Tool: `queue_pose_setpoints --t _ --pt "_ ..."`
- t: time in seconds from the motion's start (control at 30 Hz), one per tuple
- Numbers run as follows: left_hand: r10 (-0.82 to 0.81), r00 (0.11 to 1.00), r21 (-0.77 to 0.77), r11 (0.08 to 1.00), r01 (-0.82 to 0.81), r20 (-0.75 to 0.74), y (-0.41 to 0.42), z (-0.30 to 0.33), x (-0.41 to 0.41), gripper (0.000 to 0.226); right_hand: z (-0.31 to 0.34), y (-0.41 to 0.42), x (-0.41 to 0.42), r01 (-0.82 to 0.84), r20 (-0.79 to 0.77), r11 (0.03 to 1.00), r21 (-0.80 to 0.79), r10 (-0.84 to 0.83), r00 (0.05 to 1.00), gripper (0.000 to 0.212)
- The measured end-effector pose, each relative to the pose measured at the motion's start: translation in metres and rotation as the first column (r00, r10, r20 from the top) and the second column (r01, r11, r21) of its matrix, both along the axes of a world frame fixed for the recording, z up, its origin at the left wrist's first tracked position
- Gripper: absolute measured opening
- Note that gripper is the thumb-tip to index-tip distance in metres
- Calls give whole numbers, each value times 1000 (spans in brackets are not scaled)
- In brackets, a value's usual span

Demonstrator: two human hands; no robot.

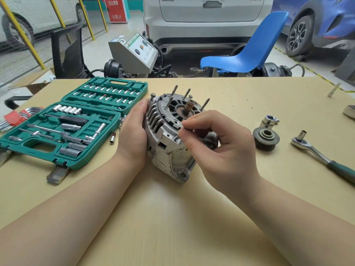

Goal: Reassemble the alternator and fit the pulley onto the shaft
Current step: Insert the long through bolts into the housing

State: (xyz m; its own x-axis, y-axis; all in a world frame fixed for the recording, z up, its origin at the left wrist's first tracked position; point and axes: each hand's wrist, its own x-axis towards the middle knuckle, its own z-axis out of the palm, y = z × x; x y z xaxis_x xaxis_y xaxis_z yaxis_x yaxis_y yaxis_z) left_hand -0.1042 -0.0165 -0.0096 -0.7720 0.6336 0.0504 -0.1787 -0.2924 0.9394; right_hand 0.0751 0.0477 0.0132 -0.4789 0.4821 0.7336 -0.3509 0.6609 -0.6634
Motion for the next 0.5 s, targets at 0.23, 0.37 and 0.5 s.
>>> queue_pose_setpoints --t 0.23,0.37,0.5 --pt "-22 999 -12 1000 22 30 -1 0 -1 58 5 8 2 16 -96 988 -154 -32 995 19" --pt "-42 994 6 999 41 99 -1 -2 -1 54 4 6 4 37 -83 989 -146 -50 995 15" --pt "-71 993 -25 997 74 99 -3 0 -1 56 13 14 6 56 -128 936 -348 -107 986 17"
